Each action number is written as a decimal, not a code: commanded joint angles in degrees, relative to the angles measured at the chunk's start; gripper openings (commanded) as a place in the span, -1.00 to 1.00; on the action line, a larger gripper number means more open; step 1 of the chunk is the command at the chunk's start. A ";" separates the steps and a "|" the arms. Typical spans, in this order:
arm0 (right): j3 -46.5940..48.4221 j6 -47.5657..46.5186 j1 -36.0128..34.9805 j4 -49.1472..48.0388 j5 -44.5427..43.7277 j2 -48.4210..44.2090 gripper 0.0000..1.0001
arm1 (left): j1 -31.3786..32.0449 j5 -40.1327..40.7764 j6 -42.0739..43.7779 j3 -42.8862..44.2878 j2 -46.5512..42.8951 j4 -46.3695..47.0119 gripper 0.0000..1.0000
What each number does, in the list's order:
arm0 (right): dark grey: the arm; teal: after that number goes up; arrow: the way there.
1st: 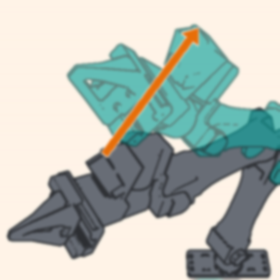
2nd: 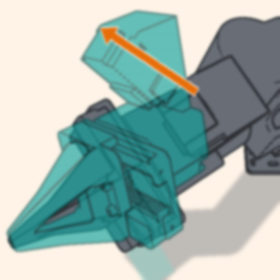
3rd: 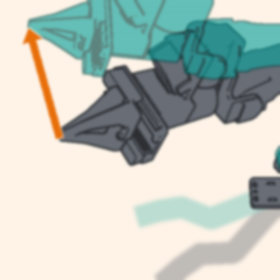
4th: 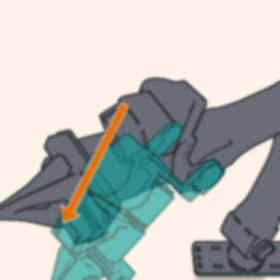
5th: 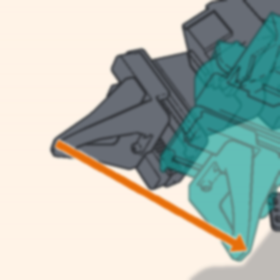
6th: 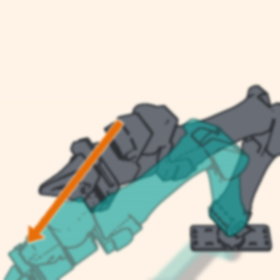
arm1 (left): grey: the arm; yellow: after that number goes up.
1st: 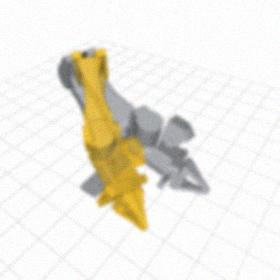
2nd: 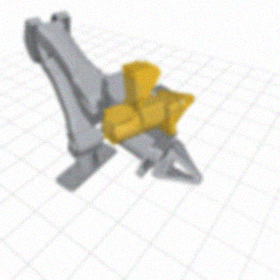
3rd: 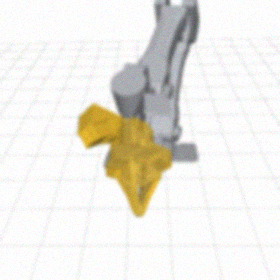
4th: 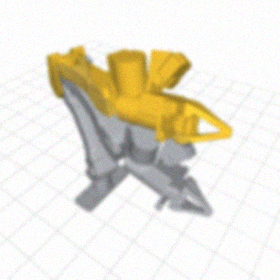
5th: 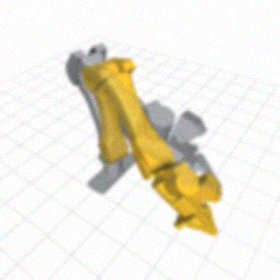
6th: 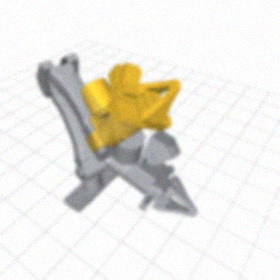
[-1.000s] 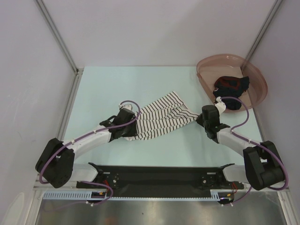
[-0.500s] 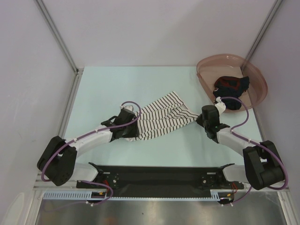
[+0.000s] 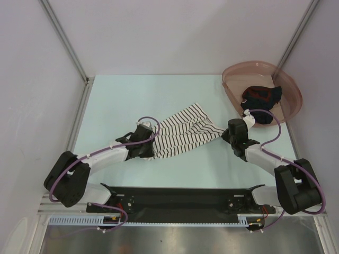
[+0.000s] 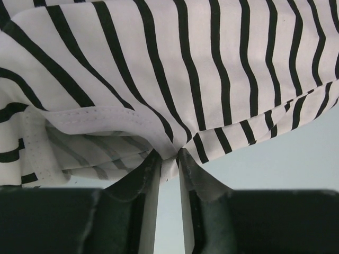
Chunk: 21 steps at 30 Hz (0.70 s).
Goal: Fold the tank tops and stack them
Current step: Flatten the tank top out
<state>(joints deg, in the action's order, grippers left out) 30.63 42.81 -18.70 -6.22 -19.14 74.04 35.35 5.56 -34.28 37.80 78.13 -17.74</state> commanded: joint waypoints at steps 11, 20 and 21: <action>2.24 -0.97 -0.29 0.15 -1.69 -0.91 -1.00 | -0.02 3.30 0.53 0.43 -7.61 1.13 -0.99; 6.35 -2.38 -2.13 9.77 -5.38 -6.80 -1.00 | -2.39 4.54 2.11 4.55 -26.70 -9.15 -0.99; 8.02 -2.29 -2.04 12.43 -6.08 -7.41 -1.00 | -2.83 4.81 2.72 5.26 -28.19 -10.20 -1.00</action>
<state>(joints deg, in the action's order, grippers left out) 32.86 41.45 -20.49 -0.23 -21.06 69.32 33.98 8.62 -33.76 39.05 54.15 -23.57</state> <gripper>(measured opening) 0.010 0.011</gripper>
